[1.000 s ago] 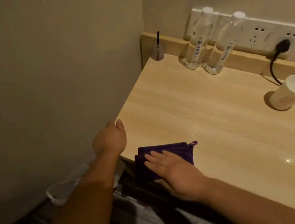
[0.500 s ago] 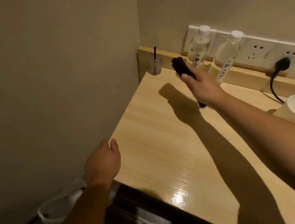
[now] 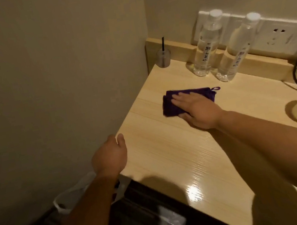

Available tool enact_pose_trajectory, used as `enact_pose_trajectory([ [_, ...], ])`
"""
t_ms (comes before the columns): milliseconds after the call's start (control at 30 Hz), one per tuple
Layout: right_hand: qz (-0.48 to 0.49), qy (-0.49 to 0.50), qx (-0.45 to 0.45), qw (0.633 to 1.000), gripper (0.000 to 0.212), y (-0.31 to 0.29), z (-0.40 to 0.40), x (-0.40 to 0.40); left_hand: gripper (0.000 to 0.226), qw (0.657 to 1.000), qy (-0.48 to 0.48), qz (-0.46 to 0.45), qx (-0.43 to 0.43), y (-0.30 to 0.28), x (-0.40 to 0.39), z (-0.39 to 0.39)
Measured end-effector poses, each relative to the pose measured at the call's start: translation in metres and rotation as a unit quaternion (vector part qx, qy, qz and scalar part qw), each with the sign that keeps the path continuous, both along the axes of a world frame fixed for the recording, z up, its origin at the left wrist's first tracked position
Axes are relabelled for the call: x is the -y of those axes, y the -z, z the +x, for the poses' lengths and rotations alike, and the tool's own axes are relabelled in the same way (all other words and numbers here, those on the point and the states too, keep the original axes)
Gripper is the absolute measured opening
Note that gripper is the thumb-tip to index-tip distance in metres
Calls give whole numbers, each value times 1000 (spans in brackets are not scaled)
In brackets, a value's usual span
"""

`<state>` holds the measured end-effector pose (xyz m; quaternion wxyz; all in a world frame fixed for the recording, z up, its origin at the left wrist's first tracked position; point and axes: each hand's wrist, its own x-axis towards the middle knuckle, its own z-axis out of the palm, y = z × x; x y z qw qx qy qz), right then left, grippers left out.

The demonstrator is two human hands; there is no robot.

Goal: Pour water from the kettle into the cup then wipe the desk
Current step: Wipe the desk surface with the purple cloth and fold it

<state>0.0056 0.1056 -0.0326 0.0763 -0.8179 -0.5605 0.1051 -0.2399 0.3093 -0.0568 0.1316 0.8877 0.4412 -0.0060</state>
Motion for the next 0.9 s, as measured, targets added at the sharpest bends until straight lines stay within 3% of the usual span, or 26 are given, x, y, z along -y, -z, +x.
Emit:
enact_pose_trajectory([
  [133,29,-26,-14,999,56,2,-91,81,59,1000,2,5,13,2,0,2],
  [333,-6,-21,-35,999,54,2,-212,172,66,1000,10,-20,-8,-8,4,2],
  [400,-1,13,-85,996,53,-4,-229,180,66,999,4,-51,-10,-12,3,2],
  [467,68,90,-224,968,48,-19,-228,179,66,998,-5,-62,-11,-16,5,1],
  [500,105,138,-321,931,44,-31,-222,176,66,999,-6,-50,0,-19,10,1],
  [533,148,196,-431,868,42,-44,-212,173,65,999,-1,-33,15,-22,17,2],
  [600,241,327,-603,686,45,-68,-183,172,64,999,18,-18,27,-24,40,6],
  [633,278,377,-654,594,44,-78,-166,172,65,999,29,-24,21,-23,53,10],
  [667,309,411,-675,530,39,-88,-147,172,64,999,37,-26,11,-22,65,14],
  [700,332,436,-671,499,33,-98,-128,171,64,999,40,-21,3,-20,75,17],
  [733,348,454,-645,507,28,-106,-107,169,63,999,38,-10,0,-15,82,20],
  [767,351,466,-597,550,23,-113,-86,164,62,999,33,2,-2,-12,85,21],
  [833,312,455,-421,721,22,-116,-46,146,61,999,24,24,-10,-8,87,20],
  [867,269,414,-300,817,28,-109,-26,136,61,999,23,35,-14,-6,87,20],
  [900,220,353,-186,890,37,-98,-5,126,61,999,22,41,-19,-4,88,21],
])
